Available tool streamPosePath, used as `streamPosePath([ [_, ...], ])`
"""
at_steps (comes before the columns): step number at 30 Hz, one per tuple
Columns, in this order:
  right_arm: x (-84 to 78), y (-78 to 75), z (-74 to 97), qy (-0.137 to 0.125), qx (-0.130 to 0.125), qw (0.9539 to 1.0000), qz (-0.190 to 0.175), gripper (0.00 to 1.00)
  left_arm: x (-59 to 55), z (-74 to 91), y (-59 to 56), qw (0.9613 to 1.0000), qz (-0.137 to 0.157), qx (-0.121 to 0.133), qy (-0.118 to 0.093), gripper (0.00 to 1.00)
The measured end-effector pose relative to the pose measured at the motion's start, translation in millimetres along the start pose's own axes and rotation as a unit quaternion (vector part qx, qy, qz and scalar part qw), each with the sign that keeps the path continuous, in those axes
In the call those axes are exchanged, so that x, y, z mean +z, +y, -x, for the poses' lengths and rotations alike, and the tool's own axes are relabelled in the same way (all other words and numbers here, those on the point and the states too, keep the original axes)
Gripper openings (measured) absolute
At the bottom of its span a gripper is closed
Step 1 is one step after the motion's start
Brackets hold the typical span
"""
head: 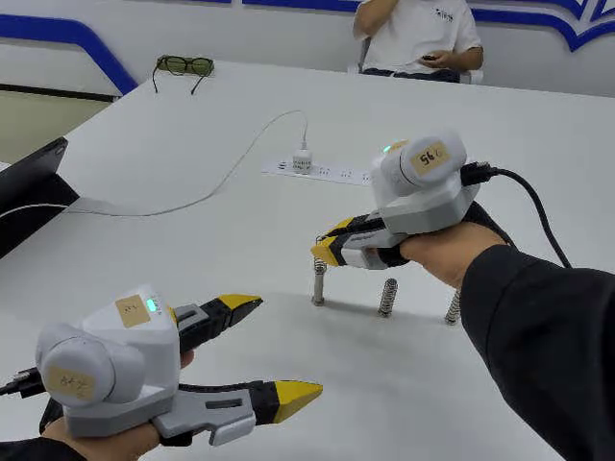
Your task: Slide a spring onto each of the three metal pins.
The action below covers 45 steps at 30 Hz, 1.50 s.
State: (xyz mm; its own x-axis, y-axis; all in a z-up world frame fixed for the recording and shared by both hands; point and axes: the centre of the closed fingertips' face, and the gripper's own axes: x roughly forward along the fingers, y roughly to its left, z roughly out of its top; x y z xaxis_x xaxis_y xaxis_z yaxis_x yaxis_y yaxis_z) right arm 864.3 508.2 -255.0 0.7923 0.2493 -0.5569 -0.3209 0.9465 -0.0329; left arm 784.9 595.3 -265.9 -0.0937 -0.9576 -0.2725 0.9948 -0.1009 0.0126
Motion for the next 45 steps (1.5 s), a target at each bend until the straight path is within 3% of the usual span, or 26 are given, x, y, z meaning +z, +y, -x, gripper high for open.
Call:
streamPosePath([
  [45, -42.3, 0.8, -27.3, 0.037, -0.007, 0.9991, -0.022, 0.12, -4.3, 0.3, 1.6, 1.0, 0.005, 0.002, 0.005, 0.7],
])
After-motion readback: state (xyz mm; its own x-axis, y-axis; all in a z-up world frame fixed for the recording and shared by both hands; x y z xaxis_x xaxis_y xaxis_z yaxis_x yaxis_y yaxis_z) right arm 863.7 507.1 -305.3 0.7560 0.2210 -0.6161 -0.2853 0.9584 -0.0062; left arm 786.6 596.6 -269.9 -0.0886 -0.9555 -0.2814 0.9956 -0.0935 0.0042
